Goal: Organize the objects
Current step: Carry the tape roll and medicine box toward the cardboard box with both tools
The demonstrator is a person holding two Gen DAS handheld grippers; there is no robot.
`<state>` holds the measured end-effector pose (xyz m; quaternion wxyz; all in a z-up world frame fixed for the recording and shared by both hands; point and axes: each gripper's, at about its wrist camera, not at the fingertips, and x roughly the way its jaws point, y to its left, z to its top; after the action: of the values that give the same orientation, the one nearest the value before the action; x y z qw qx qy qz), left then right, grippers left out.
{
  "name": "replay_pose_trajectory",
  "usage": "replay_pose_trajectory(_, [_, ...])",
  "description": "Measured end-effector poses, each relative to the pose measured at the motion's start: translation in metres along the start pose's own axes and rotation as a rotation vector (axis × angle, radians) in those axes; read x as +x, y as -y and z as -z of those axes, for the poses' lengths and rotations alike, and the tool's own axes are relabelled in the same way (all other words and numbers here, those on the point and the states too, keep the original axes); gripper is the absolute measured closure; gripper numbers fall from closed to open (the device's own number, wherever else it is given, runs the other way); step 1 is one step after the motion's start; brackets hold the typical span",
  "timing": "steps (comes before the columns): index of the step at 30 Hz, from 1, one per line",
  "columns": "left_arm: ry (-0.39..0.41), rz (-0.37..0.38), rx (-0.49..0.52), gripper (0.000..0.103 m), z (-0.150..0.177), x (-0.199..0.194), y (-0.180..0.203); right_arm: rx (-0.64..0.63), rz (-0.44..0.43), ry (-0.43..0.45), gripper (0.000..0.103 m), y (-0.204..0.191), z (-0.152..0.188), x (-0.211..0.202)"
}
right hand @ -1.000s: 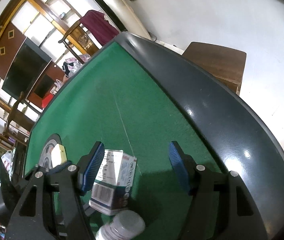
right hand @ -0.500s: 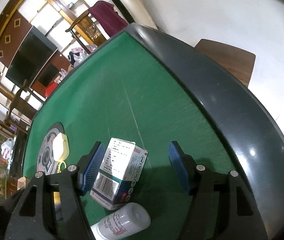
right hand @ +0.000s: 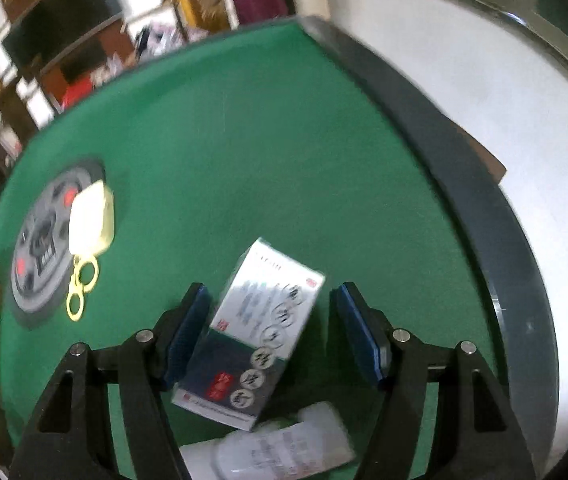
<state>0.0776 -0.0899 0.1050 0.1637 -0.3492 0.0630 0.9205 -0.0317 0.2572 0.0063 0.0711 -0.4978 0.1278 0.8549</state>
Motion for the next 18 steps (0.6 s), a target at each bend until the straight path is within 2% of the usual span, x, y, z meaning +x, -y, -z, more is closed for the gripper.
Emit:
replay_pose_trajectory(1, [0.007,-0.012,-0.024,0.065,0.005,-0.008,-0.012,-0.014,0.023,0.004,0.05,-0.004,0.0,0.0])
replay_pose_trajectory(2, [0.015,-0.023,-0.05,0.065,0.011,-0.014,-0.023,-0.028,0.032,0.0,0.066,-0.007,0.001,0.001])
replay_pose_trajectory(3, [0.024,-0.037,-0.079,0.065,0.016,-0.017,-0.034,-0.036,0.03,-0.005,0.071,-0.01,0.001,0.0])
replay_pose_trajectory(7, [0.047,-0.081,-0.175,0.065,0.038,-0.032,-0.07,-0.049,0.019,-0.015,0.071,-0.017,0.007,-0.009])
replay_pose_trajectory(10, [0.059,-0.104,-0.248,0.065,0.057,-0.047,-0.101,-0.067,-0.024,0.002,0.071,-0.028,0.012,-0.029])
replay_pose_trajectory(13, [0.064,-0.133,-0.301,0.065,0.071,-0.056,-0.124,-0.066,-0.127,0.019,0.071,-0.039,0.019,-0.055])
replay_pose_trajectory(18, [0.056,-0.166,-0.371,0.065,0.094,-0.064,-0.15,-0.134,-0.302,0.029,0.071,-0.087,0.038,-0.092])
